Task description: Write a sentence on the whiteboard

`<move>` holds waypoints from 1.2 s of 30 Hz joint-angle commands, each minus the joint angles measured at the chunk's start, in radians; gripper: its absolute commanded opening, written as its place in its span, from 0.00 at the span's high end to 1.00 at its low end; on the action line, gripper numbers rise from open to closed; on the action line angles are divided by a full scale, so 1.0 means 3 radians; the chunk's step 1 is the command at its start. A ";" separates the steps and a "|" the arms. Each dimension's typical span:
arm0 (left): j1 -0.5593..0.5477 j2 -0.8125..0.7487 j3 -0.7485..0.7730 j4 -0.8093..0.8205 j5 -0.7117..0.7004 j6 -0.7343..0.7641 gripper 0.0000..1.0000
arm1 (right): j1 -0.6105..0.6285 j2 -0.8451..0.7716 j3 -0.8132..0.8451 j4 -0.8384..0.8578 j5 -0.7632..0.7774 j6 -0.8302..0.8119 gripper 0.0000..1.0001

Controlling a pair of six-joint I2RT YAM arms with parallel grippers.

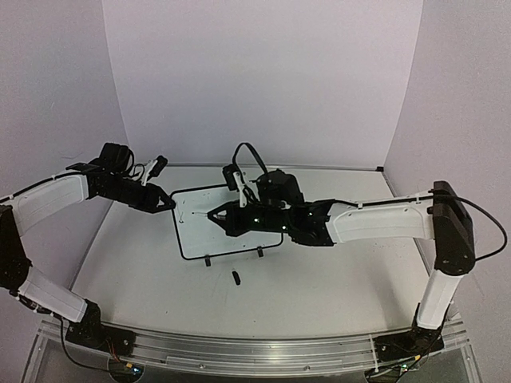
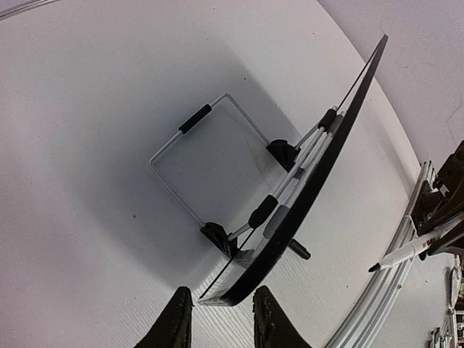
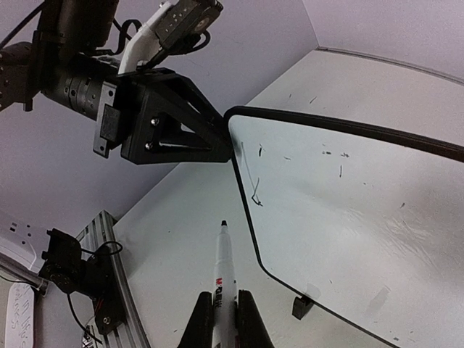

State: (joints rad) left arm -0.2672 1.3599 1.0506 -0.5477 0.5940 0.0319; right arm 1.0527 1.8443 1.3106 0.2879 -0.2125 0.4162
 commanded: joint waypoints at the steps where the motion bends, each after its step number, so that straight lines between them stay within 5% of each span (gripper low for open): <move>1: 0.0003 0.0025 -0.0002 0.0105 0.0050 0.0109 0.78 | 0.0023 0.0190 0.0314 0.0054 0.0063 -0.0095 1.00; 19: 0.0006 0.0061 -0.0059 0.0086 -0.0056 0.0245 1.00 | 0.0024 0.0650 0.0874 -0.0021 0.0120 -0.0210 1.00; 36: 0.0000 -0.0089 -0.0173 0.0149 -0.0054 0.0395 1.00 | 0.0024 0.0862 0.1163 -0.0117 0.0253 -0.0269 1.00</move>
State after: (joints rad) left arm -0.2653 1.3595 1.0164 -0.5034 0.5758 0.1309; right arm 1.0550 2.0764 1.6033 0.2588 -0.1551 0.3553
